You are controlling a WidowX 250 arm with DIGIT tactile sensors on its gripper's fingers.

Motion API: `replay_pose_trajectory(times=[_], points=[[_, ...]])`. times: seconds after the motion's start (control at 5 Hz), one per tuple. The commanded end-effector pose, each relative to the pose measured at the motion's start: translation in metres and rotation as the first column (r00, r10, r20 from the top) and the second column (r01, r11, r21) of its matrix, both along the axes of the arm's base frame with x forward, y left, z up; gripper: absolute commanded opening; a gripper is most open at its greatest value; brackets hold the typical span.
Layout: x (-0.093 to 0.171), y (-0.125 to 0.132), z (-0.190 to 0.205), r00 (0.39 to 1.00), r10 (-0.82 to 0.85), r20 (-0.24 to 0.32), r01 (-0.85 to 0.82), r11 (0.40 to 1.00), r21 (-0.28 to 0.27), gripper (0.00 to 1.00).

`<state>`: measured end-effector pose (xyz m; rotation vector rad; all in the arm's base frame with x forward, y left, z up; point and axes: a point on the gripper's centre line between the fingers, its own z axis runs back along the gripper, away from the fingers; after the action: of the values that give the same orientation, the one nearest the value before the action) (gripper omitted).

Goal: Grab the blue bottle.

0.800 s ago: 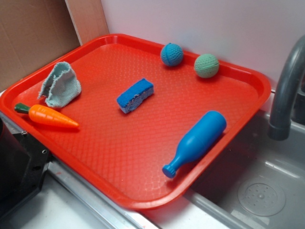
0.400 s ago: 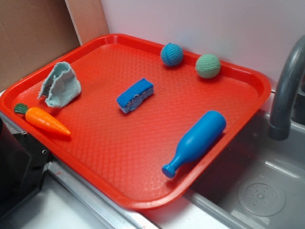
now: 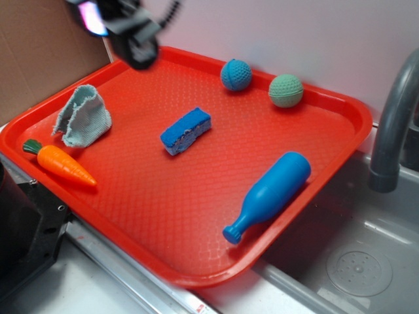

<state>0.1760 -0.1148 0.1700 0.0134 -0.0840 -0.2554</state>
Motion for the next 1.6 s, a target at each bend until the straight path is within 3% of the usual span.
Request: replay_pose_trajectory(times=[0.0, 0.2, 0.4, 0.6, 0.8, 1.0, 1.2, 1.4], points=[[0.002, -0.008, 0.014, 0.999, -0.015, 0.046, 0.017, 0.999, -0.029, 1.00], [0.002, -0.008, 0.014, 0.999, -0.015, 0.046, 0.017, 0.999, -0.029, 1.00], [0.027, -0.031, -0.036, 0.997, -0.041, 0.071, 0.045, 0.997, -0.055, 1.00], [0.038, -0.051, -0.078, 0.995, -0.080, 0.053, 0.084, 0.993, -0.080, 1.00], [0.045, -0.060, -0.103, 0.993, -0.121, 0.010, 0.121, 0.990, -0.076, 1.00], [0.017, -0.072, -0.132, 0.984, -0.169, -0.059, 0.163, 0.982, -0.095, 1.00], [0.000, -0.078, -0.139, 0.975, -0.192, -0.111, 0.186, 0.980, -0.066, 0.13], [-0.008, -0.081, -0.144, 0.966, -0.215, -0.143, 0.208, 0.976, -0.066, 0.00]])
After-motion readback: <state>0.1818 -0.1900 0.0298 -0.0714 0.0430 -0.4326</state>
